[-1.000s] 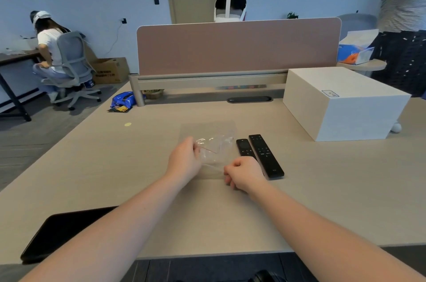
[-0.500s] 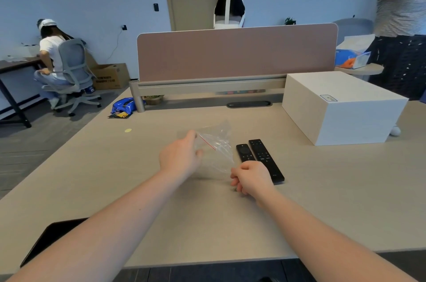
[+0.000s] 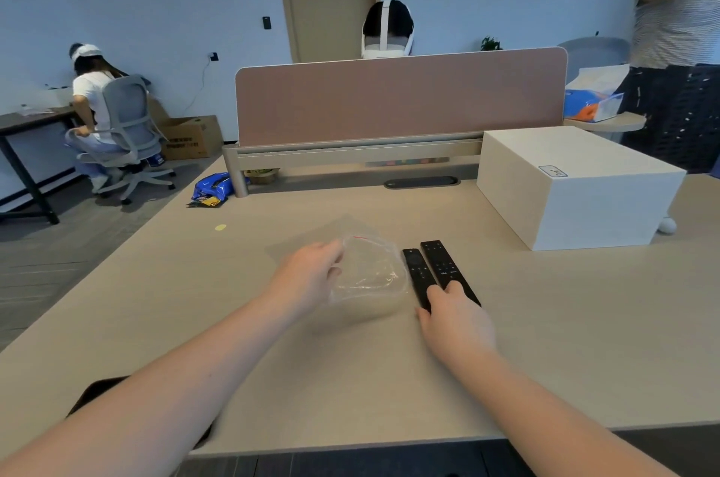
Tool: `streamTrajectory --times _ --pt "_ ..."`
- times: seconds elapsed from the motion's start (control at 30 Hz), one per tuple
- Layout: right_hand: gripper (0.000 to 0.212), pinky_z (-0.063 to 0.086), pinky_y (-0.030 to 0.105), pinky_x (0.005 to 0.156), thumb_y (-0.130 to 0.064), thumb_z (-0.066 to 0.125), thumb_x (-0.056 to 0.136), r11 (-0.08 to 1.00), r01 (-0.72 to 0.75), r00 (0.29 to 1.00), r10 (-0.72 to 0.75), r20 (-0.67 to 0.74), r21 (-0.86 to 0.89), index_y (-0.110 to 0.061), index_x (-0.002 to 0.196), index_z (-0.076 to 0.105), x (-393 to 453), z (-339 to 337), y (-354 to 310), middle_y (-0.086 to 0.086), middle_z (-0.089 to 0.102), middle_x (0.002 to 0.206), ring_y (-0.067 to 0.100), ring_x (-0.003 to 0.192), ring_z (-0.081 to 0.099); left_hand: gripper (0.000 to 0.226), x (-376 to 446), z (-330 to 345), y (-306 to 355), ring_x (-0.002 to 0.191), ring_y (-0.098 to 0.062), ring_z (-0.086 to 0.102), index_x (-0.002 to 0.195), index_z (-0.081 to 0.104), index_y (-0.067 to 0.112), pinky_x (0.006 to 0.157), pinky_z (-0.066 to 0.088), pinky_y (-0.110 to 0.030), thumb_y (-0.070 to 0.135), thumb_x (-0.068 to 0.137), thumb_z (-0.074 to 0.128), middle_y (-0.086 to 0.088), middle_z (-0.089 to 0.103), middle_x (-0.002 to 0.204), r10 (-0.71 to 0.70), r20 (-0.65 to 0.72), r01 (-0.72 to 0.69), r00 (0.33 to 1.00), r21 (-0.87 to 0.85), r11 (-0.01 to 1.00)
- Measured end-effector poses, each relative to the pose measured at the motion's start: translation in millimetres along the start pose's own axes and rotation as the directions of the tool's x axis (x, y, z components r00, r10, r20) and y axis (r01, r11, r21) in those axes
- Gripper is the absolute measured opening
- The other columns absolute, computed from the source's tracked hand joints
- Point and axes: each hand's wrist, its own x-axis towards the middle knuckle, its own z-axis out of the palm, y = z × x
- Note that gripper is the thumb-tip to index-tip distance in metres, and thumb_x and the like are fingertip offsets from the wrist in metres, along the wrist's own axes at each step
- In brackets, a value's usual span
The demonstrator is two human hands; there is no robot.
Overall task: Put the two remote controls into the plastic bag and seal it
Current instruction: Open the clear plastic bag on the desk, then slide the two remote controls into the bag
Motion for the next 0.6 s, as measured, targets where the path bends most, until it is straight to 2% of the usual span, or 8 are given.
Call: streamTrajectory --times 0.13,0.23,0.3,0.4,0.47,0.6 --pt "0.024 0.04 0.03 0.061 -0.034 0.043 0.095 1.0 -0.01 0.999 0.01 0.04 -0.02 -0.013 0.102 0.051 7.0 -0.7 -3.1 0.008 0.059 0.103 0.029 0.09 0.063 0.012 -7.4 5.1 3.6 0.082 -0.039 0.062 0.094 0.046 0.013 0.066 0.049 -0.043 0.022 0.093 0.052 -0.016 0.069 0.091 0.026 -0.04 -0.028 0.999 -0.031 0.999" --pt "0.008 0.042 0.029 0.06 -0.019 0.045 0.092 0.999 -0.036 0.999 0.035 0.022 0.021 -0.014 0.086 0.043 13.3 -0.9 -4.1 0.008 0.063 0.093 0.029 0.075 0.055 0.015 -9.2 9.0 2.5 0.09 -0.034 0.065 0.106 0.054 0.015 0.073 0.052 -0.041 0.022 0.093 0.053 -0.008 0.074 0.099 -0.017 -0.037 0.014 0.999 -0.09 0.996" --pt "0.009 0.043 0.029 0.058 -0.016 0.046 0.089 0.994 -0.059 0.998 0.059 0.006 0.093 -0.013 0.082 0.04 16.1 -2.6 -4.6 0.009 0.065 0.089 0.028 0.071 0.052 0.017 -9.0 12.1 1.0 0.091 -0.032 0.064 0.104 0.063 0.014 0.072 0.05 -0.038 0.023 0.093 0.052 -0.008 0.074 0.096 -0.055 -0.027 0.053 0.998 -0.065 0.996" --pt "0.015 0.049 0.032 0.063 -0.022 0.05 0.087 0.97 -0.092 0.992 0.109 -0.062 0.225 -0.01 0.095 0.054 15.0 -13.4 -1.3 0.01 0.068 0.09 0.031 0.08 0.062 0.018 -8.6 14.7 2.5 0.09 -0.032 0.063 0.096 0.07 0.016 0.073 0.049 -0.036 0.023 0.092 0.053 -0.008 0.074 0.092 -0.139 -0.044 0.136 0.989 -0.057 0.989" --pt "0.022 0.053 0.034 0.067 -0.026 0.053 0.087 0.928 -0.091 0.981 0.147 -0.13 0.36 -0.013 0.103 0.058 11.9 -24.7 3.0 0.009 0.07 0.087 0.03 0.079 0.064 0.019 -6.7 15.4 4.2 0.09 -0.032 0.063 0.092 0.071 0.016 0.073 0.05 -0.036 0.024 0.09 0.055 -0.008 0.075 0.091 -0.198 -0.072 0.194 0.978 -0.065 0.979" --pt "0.031 0.046 0.025 0.067 -0.029 0.062 0.085 0.811 0.039 0.968 0.114 -0.224 0.584 -0.022 0.115 0.062 2.3 -49.9 0.6 -0.003 0.066 0.081 0.014 0.07 0.058 0.022 4.4 13.5 8.6 0.084 -0.032 0.063 0.08 0.071 0.011 0.063 0.044 -0.033 0.023 0.089 0.056 -0.011 0.073 0.083 -0.308 -0.031 0.304 0.951 -0.082 0.949"
